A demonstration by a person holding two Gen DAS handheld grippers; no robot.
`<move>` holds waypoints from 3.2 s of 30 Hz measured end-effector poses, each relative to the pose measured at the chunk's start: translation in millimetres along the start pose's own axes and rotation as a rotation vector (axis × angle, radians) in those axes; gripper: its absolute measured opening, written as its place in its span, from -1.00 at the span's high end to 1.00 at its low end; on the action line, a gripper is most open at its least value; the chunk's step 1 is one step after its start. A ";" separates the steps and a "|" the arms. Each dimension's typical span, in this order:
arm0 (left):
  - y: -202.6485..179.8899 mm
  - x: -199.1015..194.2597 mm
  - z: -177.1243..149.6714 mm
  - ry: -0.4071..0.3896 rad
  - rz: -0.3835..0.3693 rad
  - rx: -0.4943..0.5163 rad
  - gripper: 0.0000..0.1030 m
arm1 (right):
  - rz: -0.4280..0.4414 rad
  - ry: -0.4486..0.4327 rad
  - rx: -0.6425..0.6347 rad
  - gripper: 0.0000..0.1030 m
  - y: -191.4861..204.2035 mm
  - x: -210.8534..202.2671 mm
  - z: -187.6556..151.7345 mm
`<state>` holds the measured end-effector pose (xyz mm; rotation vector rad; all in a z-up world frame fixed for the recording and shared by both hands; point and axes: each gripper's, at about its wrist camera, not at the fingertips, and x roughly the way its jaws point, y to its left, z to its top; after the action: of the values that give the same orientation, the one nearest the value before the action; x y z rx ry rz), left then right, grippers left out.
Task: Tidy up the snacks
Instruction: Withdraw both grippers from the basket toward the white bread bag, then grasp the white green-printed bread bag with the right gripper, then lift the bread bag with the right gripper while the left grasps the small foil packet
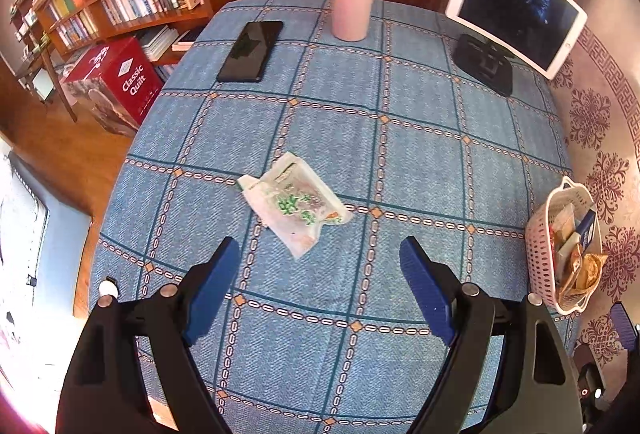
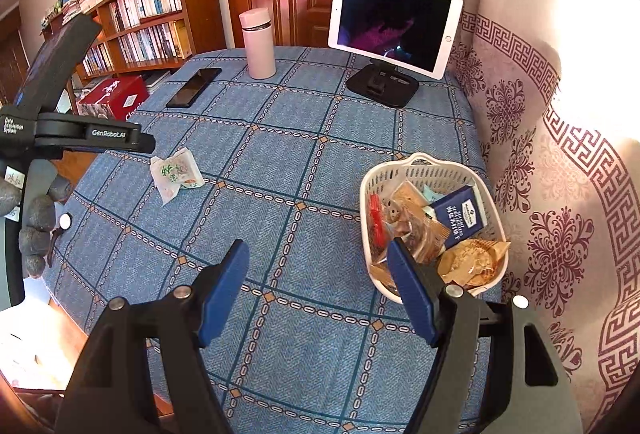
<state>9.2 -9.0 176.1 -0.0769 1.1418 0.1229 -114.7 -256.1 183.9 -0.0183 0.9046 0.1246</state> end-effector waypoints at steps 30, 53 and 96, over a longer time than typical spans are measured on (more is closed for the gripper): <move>139.6 109.9 -3.6 0.138 0.065 -0.054 -0.62 | 0.272 0.410 -0.156 -0.61 168.2 225.6 70.9; 152.4 135.1 25.0 0.155 0.048 -0.047 -0.62 | 0.345 0.447 -0.139 0.12 180.6 265.0 103.3; 97.9 159.2 47.0 0.156 -0.093 0.064 0.55 | 0.160 0.409 -0.147 -0.59 169.3 270.3 73.8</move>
<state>103.5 103.1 50.8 -0.0838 1.2943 -0.0029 88.7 -55.9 23.5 -0.1118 1.3044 0.3448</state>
